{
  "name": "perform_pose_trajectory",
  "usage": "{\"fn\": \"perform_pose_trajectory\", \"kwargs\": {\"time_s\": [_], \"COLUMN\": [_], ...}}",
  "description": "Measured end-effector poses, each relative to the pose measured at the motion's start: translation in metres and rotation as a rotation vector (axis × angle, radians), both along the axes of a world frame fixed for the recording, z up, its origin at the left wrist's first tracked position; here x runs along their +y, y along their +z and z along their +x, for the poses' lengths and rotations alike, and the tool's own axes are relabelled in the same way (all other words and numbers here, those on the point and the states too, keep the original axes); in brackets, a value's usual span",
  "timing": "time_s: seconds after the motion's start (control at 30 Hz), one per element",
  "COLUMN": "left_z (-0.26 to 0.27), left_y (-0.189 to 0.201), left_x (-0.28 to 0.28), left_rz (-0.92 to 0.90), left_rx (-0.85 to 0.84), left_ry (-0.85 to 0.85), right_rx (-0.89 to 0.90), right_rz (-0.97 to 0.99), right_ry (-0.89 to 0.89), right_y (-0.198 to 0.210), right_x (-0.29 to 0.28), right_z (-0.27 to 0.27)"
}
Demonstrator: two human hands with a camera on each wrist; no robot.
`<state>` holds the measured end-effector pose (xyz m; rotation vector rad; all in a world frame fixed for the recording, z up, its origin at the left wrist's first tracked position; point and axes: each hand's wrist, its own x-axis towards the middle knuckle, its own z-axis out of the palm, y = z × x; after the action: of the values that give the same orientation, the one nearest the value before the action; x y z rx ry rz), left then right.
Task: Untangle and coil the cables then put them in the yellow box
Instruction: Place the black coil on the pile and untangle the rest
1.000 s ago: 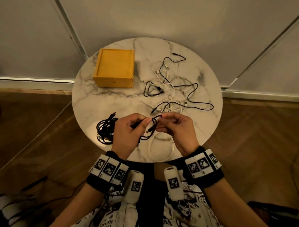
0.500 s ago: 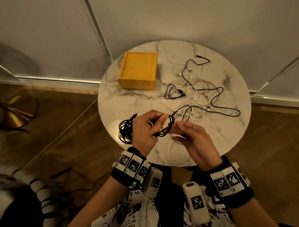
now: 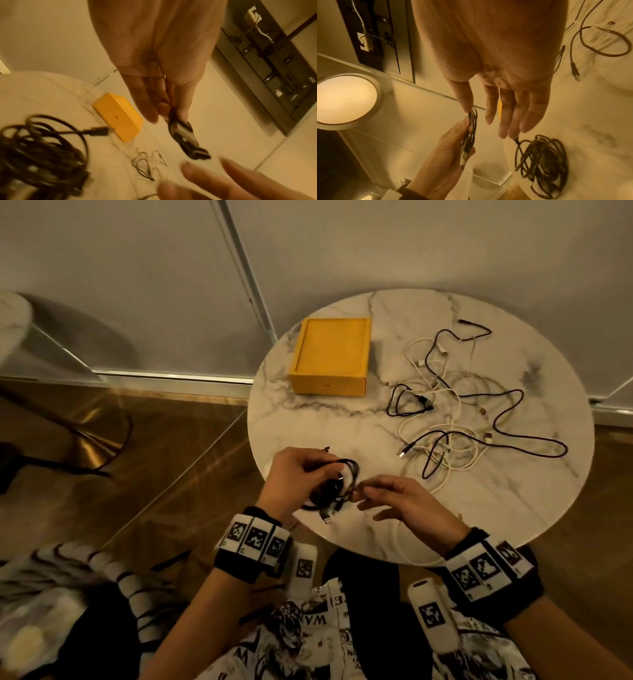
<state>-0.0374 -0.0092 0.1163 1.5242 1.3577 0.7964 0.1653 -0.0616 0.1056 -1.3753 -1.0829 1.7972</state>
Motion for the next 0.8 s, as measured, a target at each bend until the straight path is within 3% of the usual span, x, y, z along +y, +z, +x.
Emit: {"fn": "perform_pose_trajectory", "kwargs": {"time_s": [0.13,0.3,0.53,0.8], "left_z": [-0.038,-0.048,-0.042,-0.039], "left_y": [-0.028,-0.069,-0.088,-0.082], "left_x": [0.022,0.037,0.041,0.045], "left_rz": [-0.079,-0.239,-0.114,-0.177], "left_rx": [0.131,0.153,0.482,0.422], "left_ry": [0.123,0.226,0.146,0.165], "right_rx": [0.063,0.041,0.023,0.009], "right_rz": [-0.094,-0.185,-0.277,-0.296], "right_ry": [-0.045,-0.125,-0.186,-0.205], "right_y": [-0.011,-0.023,-0.038,-0.047], "right_x": [-0.006,-0.015,-0.029,-0.032], "right_z": [0.005,0.018,0.04,0.051]}}
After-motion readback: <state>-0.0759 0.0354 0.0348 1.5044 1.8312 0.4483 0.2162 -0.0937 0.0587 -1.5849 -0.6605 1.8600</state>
